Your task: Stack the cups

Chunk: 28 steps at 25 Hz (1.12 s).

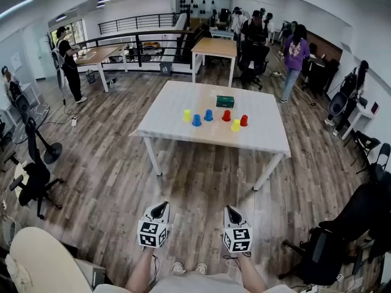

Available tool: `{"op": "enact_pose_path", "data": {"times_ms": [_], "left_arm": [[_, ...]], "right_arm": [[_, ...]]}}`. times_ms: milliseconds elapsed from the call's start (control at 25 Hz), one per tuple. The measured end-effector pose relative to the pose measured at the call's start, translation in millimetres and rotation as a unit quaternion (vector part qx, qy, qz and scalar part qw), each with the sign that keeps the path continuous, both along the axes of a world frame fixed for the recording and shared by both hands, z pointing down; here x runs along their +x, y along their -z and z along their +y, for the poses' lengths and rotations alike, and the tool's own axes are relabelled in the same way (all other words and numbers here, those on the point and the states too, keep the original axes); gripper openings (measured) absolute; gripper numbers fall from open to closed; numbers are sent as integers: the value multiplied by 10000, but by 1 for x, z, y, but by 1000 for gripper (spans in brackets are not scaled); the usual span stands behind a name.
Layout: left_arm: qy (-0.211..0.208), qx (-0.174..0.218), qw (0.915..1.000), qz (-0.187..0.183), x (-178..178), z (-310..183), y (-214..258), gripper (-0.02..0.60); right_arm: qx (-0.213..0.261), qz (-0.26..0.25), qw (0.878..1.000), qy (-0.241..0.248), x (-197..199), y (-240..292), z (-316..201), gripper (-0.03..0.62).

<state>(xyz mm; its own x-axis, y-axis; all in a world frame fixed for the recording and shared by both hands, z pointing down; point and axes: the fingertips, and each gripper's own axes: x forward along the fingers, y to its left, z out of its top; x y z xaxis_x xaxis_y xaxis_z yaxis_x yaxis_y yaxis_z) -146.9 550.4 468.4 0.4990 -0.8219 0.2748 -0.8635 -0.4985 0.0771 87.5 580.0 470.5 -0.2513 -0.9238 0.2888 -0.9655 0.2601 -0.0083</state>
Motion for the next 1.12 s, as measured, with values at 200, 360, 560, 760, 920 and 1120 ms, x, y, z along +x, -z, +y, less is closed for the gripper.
{"op": "enact_pose_path", "data": {"times_ms": [200,360,560,760,920,1120], "left_arm": [[97,-40,9999,-10,9,4,-6,13],[168,-130,9998,-31,19,3,-14,12],[218,-137,9997,-29,25,-10,-20,12],[232,-146,9996,-10,30,-37,-23,12],[203,-154,9997,17,31,-71,-29,12],[72,-169,9998,66,34,-130,-37,12]], "right_arm": [[35,47,9999,142,6,1,-2,2],[20,76,9998,204,15,0,-7,2],[22,163,9996,249,21,-7,-24,2],[46,239,9993,278,24,-6,-52,2],[23,261,9992,302,24,-10,-84,2],[-6,341,9991,242,23,-14,-138,2]]}}
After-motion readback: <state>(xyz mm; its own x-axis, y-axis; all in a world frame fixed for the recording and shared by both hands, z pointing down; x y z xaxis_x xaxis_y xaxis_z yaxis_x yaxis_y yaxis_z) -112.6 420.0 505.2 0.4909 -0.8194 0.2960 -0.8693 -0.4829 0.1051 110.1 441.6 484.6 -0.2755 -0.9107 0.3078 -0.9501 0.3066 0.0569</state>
